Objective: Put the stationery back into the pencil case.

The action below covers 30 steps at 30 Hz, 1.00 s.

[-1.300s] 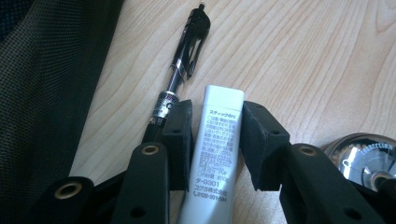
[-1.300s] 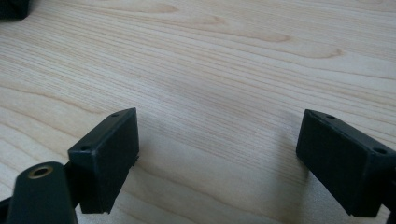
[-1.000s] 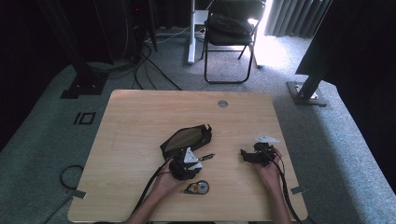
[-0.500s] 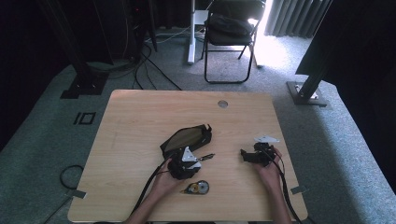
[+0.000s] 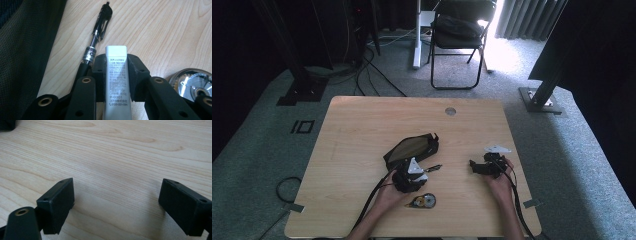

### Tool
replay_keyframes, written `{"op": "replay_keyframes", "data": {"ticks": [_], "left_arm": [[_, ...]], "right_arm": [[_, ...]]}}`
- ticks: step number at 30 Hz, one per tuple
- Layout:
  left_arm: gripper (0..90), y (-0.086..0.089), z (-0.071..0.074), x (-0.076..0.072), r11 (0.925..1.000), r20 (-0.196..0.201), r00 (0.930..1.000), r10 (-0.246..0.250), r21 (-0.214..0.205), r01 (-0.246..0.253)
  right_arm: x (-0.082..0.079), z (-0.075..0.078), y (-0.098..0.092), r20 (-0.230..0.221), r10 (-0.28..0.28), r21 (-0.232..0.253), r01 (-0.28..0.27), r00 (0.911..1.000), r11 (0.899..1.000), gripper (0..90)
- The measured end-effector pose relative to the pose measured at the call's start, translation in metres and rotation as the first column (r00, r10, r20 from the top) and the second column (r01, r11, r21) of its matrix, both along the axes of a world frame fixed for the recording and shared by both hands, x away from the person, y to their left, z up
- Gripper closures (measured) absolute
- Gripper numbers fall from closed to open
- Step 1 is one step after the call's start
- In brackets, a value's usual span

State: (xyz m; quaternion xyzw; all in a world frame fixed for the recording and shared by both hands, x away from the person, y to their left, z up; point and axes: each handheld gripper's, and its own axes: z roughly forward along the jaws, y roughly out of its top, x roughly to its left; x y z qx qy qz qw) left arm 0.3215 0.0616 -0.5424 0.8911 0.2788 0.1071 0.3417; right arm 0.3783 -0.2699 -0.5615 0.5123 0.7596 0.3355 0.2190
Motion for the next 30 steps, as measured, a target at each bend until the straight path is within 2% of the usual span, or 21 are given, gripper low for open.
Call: {"op": "replay_keyframes", "data": {"ticks": [11,21,30], "left_arm": [[71.2,0.001,0.011,-0.003,0.9994,0.012,0.9999,-0.008,-0.033,0.008],[71.2,0.002,0.022,-0.006,0.9991,0.028,0.9994,-0.019,-0.039,0.020],[71.2,0.003,0.032,-0.008,0.9977,0.033,0.9990,-0.031,-0.059,0.033]], "right_arm": [[0.000,0.000,0.000,0.000,0.000,0.000,0.000,1.0000,1.000,13.1],[0.000,0.000,0.000,0.000,0.000,0.000,0.000,1.0000,1.000,13.1],[0.000,0.000,0.000,0.000,0.000,0.000,0.000,1.0000,1.000,13.1]]}}
